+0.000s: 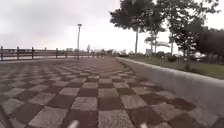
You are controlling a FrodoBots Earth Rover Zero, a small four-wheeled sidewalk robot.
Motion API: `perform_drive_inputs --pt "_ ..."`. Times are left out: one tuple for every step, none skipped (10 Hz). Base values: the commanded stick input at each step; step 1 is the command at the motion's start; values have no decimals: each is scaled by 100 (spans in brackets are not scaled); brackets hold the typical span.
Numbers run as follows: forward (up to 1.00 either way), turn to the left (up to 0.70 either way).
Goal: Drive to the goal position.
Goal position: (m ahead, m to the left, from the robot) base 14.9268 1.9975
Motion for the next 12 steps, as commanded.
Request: perform_drive_inputs --pt "70 0" --pt "70 0" --pt "70 0" --pt "70 0" --pt "70 0" --pt "70 0" --pt "70 0" --pt "70 0" --pt "70 0" --pt "70 0" --pt "70 0" --pt "70 2"
